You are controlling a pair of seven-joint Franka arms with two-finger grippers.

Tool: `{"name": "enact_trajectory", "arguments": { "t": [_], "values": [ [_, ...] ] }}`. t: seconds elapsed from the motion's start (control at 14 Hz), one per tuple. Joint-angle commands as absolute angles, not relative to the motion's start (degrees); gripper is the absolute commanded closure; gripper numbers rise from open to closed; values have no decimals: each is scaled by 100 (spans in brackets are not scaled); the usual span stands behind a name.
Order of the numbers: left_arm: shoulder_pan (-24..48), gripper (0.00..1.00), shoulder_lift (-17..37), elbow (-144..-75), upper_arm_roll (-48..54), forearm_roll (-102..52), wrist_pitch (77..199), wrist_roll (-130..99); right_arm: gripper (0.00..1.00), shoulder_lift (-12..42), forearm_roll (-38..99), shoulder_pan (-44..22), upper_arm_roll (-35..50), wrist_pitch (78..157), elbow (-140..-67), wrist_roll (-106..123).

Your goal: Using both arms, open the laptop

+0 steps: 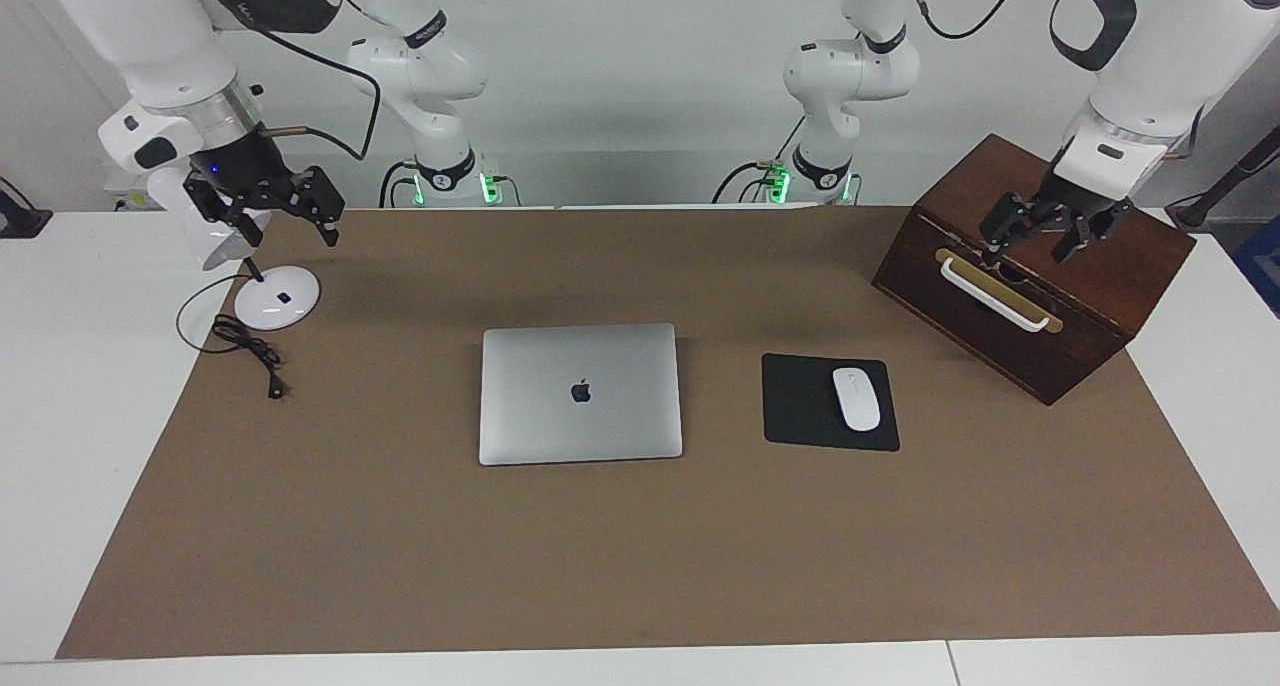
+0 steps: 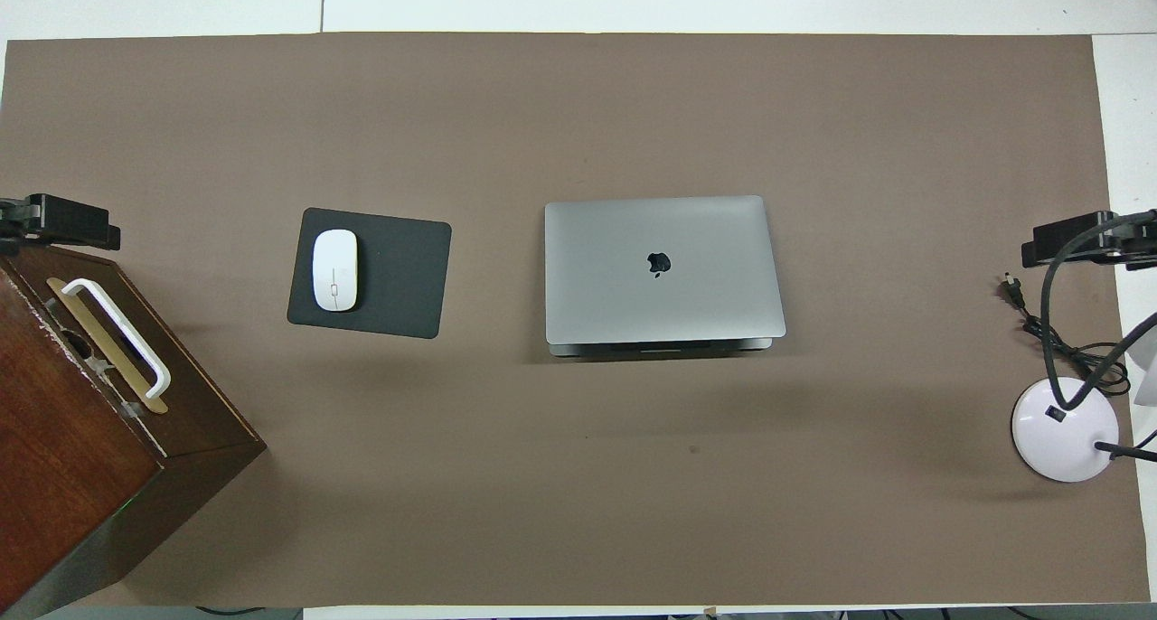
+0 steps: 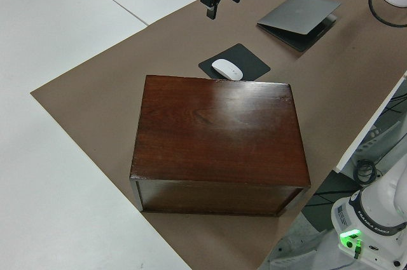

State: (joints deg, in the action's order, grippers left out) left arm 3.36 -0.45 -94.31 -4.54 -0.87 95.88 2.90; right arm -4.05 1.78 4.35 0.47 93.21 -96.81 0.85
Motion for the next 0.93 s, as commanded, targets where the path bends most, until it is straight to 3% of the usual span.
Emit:
{"name": "enact_trajectory", "arguments": {
  "t": [0.0, 0.86],
  "values": [
    [281, 0, -79, -9439, -431, -114, 9510, 255, 0, -545, 176, 519, 79, 9448, -9861, 229],
    [290, 0, -149, -9579, -439, -105, 9553, 264, 0, -536, 176, 527, 79, 9457, -9861, 229]
  ]
}}
